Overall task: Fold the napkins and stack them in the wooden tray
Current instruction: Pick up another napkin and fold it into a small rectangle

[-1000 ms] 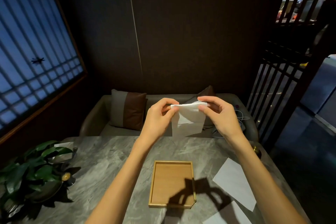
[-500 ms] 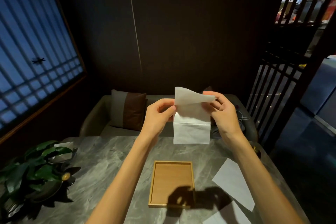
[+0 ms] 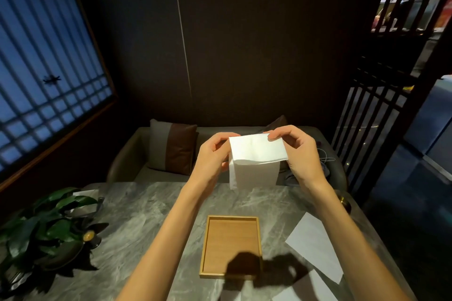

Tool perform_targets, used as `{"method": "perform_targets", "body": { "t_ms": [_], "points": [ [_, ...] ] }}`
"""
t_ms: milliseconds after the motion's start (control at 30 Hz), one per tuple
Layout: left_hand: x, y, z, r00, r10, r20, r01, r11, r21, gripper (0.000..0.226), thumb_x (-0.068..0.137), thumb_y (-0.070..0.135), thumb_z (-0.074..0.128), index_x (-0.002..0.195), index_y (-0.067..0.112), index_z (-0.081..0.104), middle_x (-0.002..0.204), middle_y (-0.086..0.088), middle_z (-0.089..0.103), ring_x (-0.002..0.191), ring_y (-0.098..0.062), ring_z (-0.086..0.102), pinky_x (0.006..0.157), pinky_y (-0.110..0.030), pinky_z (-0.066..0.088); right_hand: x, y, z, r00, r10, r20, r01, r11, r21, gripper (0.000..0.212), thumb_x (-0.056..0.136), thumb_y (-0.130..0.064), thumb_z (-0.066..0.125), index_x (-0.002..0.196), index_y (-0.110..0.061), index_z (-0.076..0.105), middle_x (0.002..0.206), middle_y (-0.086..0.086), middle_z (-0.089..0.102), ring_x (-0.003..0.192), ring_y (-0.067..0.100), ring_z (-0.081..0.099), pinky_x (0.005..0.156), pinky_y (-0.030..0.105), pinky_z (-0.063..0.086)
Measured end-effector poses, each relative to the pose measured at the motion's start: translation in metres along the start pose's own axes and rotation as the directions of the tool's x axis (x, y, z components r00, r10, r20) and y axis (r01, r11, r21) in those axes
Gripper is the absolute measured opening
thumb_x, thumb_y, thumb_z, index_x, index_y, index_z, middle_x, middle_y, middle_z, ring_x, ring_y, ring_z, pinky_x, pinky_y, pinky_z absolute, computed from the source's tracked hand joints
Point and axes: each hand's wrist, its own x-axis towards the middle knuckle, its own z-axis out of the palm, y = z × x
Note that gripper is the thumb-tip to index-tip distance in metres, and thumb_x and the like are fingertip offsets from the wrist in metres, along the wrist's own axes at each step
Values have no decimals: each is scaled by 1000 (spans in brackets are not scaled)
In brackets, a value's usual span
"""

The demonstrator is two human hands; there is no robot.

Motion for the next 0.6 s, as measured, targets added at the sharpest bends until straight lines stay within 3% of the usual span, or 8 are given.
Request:
{"method": "perform_targets", "body": {
  "t_ms": [100, 267, 400, 500, 600],
  "points": [
    [2, 1, -2, 1000, -14, 4, 14, 1000, -14, 16, 101, 30, 61, 94, 36, 75, 96, 15, 76, 90, -1, 72, 64, -14, 58, 0, -1, 1, 1000, -20, 4, 21, 999, -42, 26, 94, -1, 63, 87, -24, 72, 89, -21, 74, 95, 3, 70, 76, 18, 58],
    [6, -1, -4, 997, -72, -24, 72, 997, -24, 23, 105, 31, 53, 96, 25, 73, 96, 9, 77, 91, -18, 74, 71, -24, 60, 0, -1, 2, 999, -42, -23, 39, 993, -109, 32, 96, 3, 57, 90, -25, 72, 89, -21, 73, 95, 1, 68, 81, 16, 57],
    [7, 2, -2, 970, -242, 9, 241, 965, -105, 46, 104, 53, 41, 95, 19, 69, 97, -2, 79, 88, -17, 77, 71, -24, 61, -3, 2, 7, 998, -46, -40, 38, 982, -185, 39, 99, 0, 52, 89, -33, 69, 93, -17, 71, 96, -3, 66, 84, 7, 52],
    [7, 0, -4, 980, -197, -7, 197, 980, -14, 30, 97, 58, 53, 94, 36, 73, 92, 15, 77, 90, -12, 77, 66, -22, 62, -3, 4, 8, 999, -41, -28, 33, 972, -234, 35, 98, -2, 53, 90, -30, 71, 95, -15, 71, 97, 2, 66, 86, 13, 54],
    [9, -6, -10, 995, -93, -40, 96, 993, 71, 16, 96, 43, 62, 94, 32, 74, 91, 12, 75, 93, -17, 73, 67, -18, 60, -1, 3, 7, 999, -35, 9, 36, 979, -200, 31, 99, -5, 54, 95, -30, 71, 98, -14, 72, 100, 4, 66, 84, 15, 54]
  ]
}}
